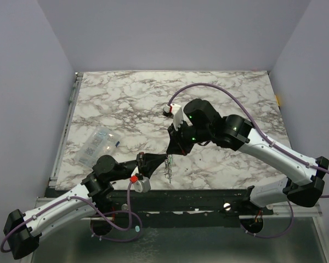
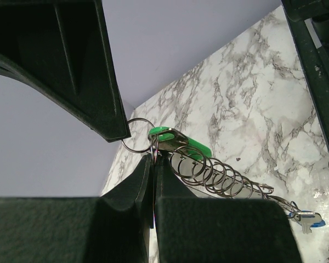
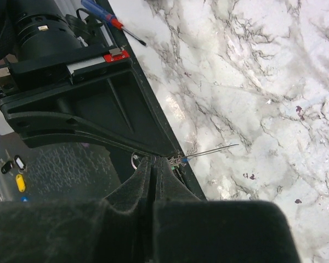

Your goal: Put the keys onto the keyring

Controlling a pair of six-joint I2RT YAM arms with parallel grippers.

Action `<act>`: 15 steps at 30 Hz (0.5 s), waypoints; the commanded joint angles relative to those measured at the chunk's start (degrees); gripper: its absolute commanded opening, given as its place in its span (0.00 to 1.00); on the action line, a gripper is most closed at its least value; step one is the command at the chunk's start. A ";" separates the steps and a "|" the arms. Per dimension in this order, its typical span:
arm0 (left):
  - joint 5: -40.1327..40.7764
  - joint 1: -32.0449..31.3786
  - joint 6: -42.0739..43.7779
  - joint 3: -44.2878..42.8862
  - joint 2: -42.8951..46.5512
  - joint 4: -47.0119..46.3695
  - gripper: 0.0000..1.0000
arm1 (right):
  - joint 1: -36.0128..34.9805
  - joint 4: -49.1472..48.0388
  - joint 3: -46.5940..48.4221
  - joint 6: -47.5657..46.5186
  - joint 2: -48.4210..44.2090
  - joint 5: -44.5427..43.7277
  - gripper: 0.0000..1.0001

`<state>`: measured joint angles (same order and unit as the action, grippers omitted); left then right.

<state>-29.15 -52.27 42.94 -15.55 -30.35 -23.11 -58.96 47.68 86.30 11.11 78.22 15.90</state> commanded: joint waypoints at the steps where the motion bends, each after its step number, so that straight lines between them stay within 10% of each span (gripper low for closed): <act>1: -0.65 -0.37 0.04 0.52 0.86 -2.24 0.00 | -0.67 1.64 0.98 0.48 -0.16 0.76 0.01; 15: -0.62 -0.32 -0.05 0.52 0.72 -2.27 0.00 | -1.24 2.71 2.39 0.60 0.04 0.01 0.01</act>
<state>-29.15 -52.27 42.92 -15.51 -30.17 -23.09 -59.46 48.12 86.48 11.46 78.22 15.88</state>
